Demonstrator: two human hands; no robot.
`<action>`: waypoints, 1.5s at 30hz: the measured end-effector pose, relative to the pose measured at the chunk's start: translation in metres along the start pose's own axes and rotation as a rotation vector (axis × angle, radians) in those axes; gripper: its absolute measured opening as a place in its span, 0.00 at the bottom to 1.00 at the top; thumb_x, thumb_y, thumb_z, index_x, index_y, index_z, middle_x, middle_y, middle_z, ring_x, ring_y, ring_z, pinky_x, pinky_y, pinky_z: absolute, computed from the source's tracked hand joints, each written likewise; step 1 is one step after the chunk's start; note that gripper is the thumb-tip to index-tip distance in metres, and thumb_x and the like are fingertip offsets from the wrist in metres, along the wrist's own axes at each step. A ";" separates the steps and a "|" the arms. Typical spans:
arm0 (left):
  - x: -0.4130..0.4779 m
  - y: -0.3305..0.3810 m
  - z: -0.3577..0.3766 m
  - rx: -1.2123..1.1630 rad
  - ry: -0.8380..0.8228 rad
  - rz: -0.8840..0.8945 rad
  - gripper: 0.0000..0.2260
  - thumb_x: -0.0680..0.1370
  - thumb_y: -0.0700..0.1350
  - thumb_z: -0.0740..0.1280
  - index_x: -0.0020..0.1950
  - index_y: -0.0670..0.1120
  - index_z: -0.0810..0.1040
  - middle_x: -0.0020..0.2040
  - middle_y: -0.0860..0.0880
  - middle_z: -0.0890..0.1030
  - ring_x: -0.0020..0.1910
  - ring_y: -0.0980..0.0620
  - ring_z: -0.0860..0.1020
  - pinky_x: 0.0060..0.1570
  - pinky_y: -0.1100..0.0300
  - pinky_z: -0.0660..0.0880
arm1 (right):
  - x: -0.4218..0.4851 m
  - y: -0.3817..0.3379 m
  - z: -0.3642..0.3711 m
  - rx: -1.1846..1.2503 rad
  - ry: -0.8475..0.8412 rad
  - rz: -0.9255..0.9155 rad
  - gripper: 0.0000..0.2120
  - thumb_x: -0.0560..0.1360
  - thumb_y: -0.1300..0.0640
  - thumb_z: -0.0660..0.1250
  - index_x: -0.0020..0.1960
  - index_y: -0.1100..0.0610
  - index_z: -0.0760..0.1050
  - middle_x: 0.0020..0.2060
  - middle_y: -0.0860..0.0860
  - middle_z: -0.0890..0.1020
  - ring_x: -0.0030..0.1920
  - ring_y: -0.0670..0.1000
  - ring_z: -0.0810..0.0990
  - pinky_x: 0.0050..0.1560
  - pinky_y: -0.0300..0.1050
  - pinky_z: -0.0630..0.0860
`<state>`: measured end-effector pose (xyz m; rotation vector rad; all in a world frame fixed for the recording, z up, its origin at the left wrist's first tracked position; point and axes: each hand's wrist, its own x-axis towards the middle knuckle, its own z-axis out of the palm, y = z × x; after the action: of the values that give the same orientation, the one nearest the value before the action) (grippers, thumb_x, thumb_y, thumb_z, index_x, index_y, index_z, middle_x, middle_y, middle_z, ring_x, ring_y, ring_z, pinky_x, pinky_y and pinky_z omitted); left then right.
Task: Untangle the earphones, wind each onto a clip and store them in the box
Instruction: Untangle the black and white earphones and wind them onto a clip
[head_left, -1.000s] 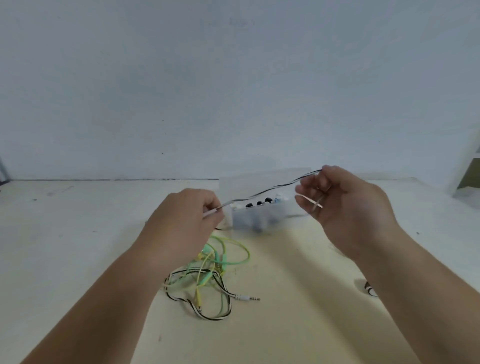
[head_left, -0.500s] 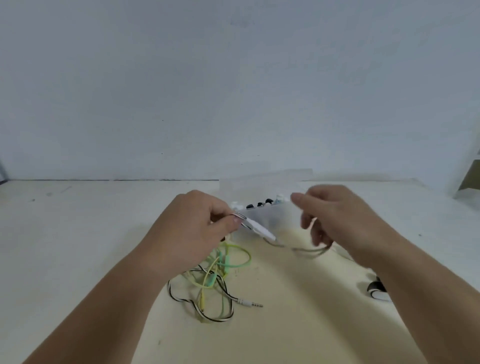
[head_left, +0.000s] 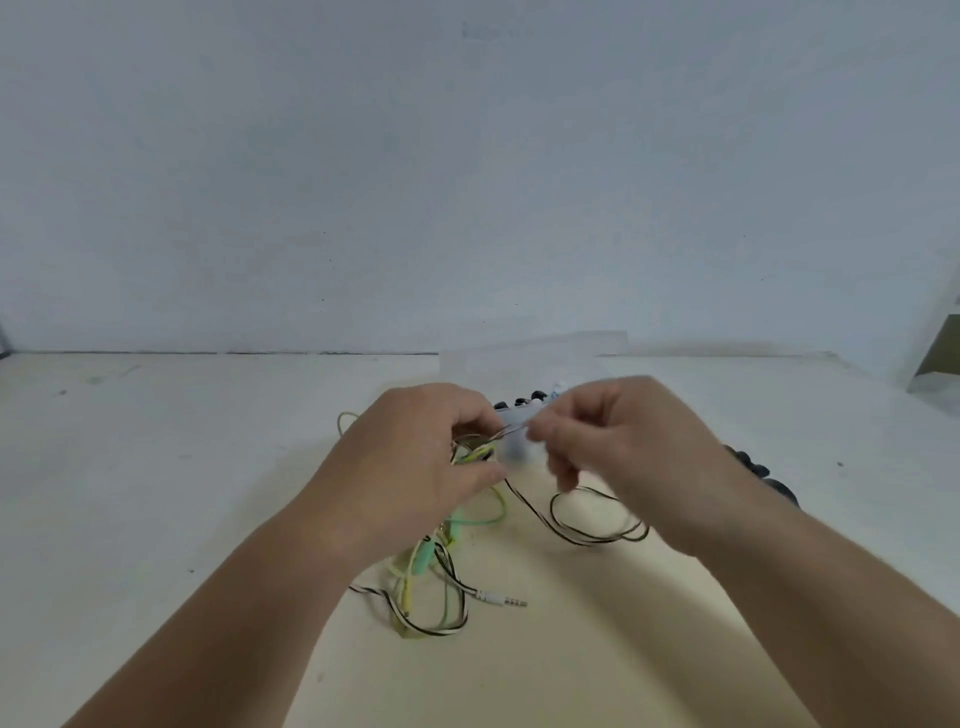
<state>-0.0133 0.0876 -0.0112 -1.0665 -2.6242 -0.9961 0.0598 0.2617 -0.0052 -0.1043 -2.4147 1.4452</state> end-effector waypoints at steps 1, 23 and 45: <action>0.000 -0.003 -0.002 0.000 -0.016 -0.011 0.08 0.73 0.50 0.75 0.51 0.59 0.82 0.47 0.61 0.81 0.41 0.68 0.77 0.44 0.64 0.73 | 0.003 0.000 -0.005 0.119 0.077 0.024 0.10 0.77 0.62 0.68 0.38 0.61 0.80 0.27 0.52 0.80 0.27 0.47 0.76 0.40 0.46 0.79; 0.007 -0.018 -0.021 -0.872 -0.110 -0.055 0.19 0.57 0.54 0.82 0.42 0.52 0.80 0.46 0.44 0.80 0.52 0.45 0.77 0.45 0.64 0.76 | 0.012 -0.001 -0.037 1.113 0.083 0.175 0.16 0.79 0.59 0.56 0.33 0.57 0.67 0.47 0.62 0.85 0.40 0.57 0.87 0.39 0.45 0.83; 0.005 0.007 -0.006 -0.702 0.104 -0.009 0.07 0.73 0.33 0.74 0.40 0.44 0.81 0.34 0.43 0.84 0.36 0.44 0.83 0.45 0.50 0.81 | 0.003 -0.002 -0.023 0.701 -0.176 0.132 0.14 0.70 0.65 0.73 0.40 0.58 0.67 0.51 0.64 0.83 0.43 0.62 0.85 0.43 0.52 0.84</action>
<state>-0.0130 0.0902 -0.0012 -1.0632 -2.2239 -1.9918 0.0644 0.2809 0.0070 0.0309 -1.9024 2.3517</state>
